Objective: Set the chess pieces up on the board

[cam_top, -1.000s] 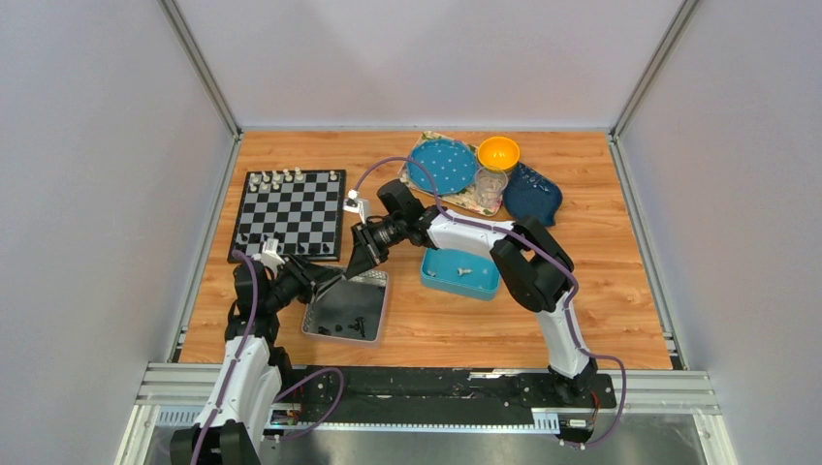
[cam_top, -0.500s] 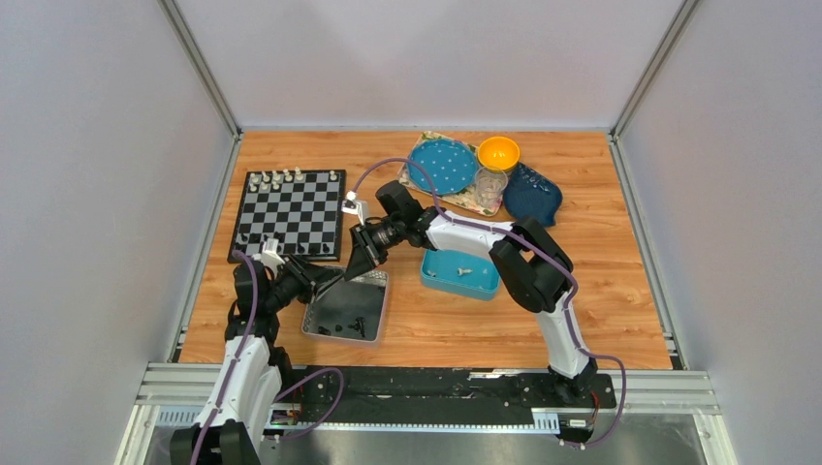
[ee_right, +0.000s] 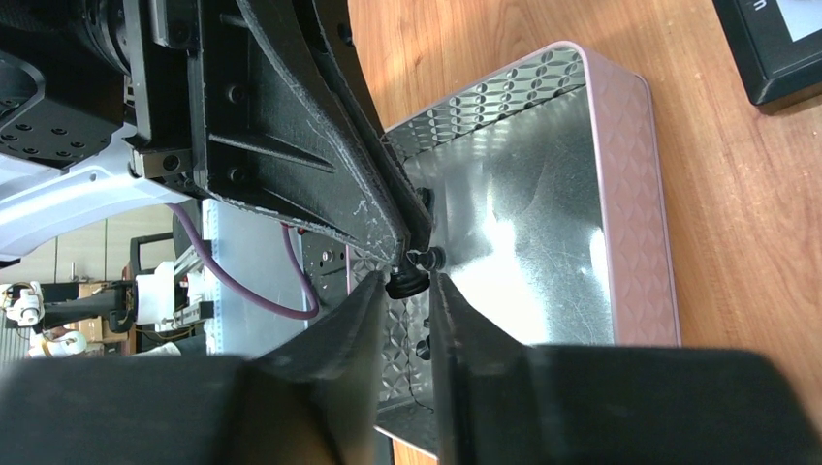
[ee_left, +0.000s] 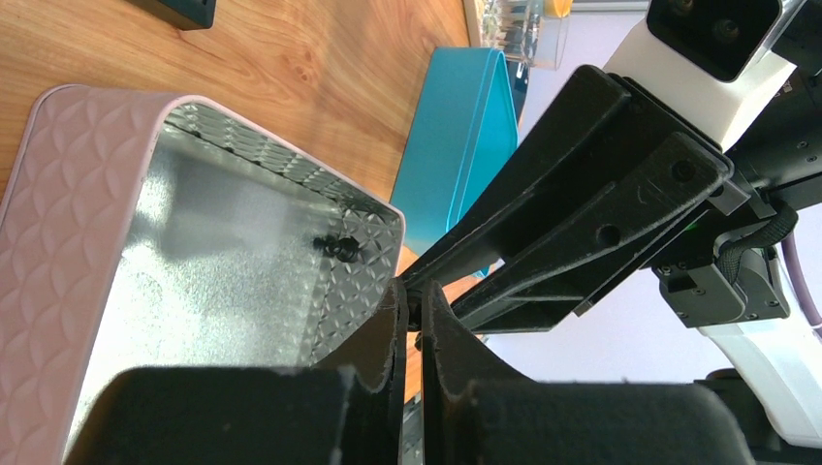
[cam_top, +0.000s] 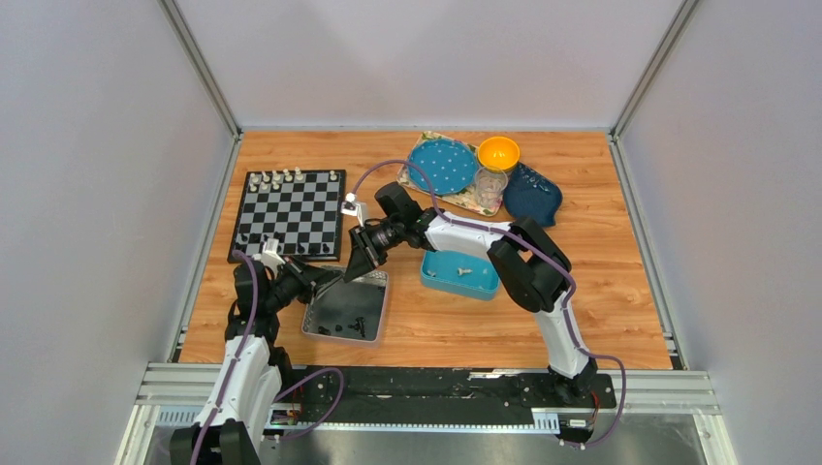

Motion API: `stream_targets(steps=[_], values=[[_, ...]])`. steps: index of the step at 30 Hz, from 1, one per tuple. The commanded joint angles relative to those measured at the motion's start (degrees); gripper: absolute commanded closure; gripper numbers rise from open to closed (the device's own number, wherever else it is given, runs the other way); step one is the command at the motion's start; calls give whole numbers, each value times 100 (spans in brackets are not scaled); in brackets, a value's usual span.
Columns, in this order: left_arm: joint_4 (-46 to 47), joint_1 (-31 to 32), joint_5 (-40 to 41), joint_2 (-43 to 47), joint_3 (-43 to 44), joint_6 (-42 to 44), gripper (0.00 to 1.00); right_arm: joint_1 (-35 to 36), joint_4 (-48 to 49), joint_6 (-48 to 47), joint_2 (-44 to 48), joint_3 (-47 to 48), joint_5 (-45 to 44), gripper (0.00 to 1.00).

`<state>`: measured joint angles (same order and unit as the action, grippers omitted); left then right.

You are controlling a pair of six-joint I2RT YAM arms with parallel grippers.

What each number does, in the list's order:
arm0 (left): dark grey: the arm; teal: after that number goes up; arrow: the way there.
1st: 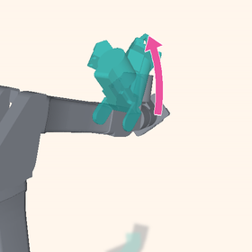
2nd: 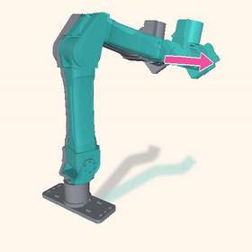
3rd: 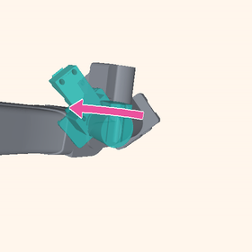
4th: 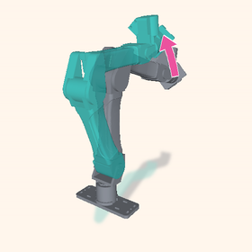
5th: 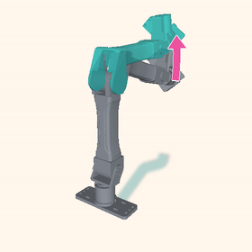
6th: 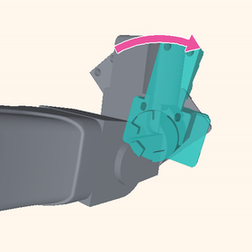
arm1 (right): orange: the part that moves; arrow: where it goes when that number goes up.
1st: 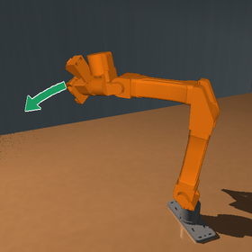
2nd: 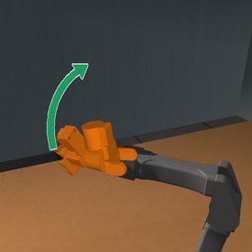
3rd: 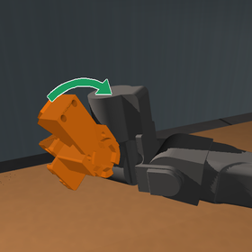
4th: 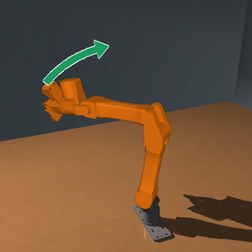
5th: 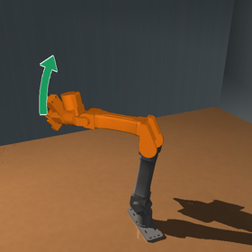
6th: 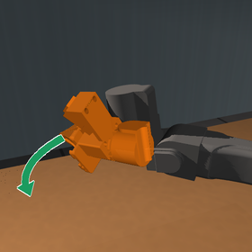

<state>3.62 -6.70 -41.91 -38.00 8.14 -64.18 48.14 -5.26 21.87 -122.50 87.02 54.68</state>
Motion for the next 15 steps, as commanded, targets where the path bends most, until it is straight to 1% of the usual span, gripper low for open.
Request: stream_targets(steps=[1, 2, 3, 4, 5, 6, 7, 8, 9, 11, 12, 13, 14, 15], values=[[175, 28, -46, 64, 143, 125, 98, 38, 104, 2, 15, 60, 61, 66], [-17, 28, -2, 82, 187, 204, 99, 38, 25, -94, 76, 69, 9, 60], [-167, 28, 129, 91, 257, 318, 99, 29, -10, -156, 120, 69, -9, 49], [-334, 28, 226, 126, 441, 571, 99, 20, -45, -235, 156, 87, -18, 46], [-797, 28, 323, 135, 547, 730, 99, 20, -176, -401, 208, 104, -44, 43], [-1036, 37, 550, 126, 687, 1123, 100, -6, -247, -516, 322, 113, -53, 39], [-1291, 28, 683, 82, 985, 1327, 100, -24, -317, -621, 375, 148, -62, 38], [-1755, 37, 806, 65, 1144, 1530, 100, -41, -501, -866, 428, 174, -54, 38], [-1959, 37, 1077, 30, 1302, 1888, 100, -76, -616, -999, 524, 201, -45, 37], [-2415, 28, 1325, -137, 1803, 2198, 100, -112, -983, -1297, 613, 297, 43, 37], [-2558, 28, 1587, -312, 1979, 2521, 100, -129, -1117, -1586, 657, 332, 69, 36], [-2690, 20, 1711, -427, 2372, 2690, 100, -138, -1248, -1772, 735, 359, 96, 36], [-2969, 28, 1834, -558, 2576, 2848, 100, -138, -1563, -1948, 771, 437, 139, 36], [-3120, 28, 2114, -829, 2996, 3189, 100, -138, -1697, -2158, 806, 464, 166, 36]])
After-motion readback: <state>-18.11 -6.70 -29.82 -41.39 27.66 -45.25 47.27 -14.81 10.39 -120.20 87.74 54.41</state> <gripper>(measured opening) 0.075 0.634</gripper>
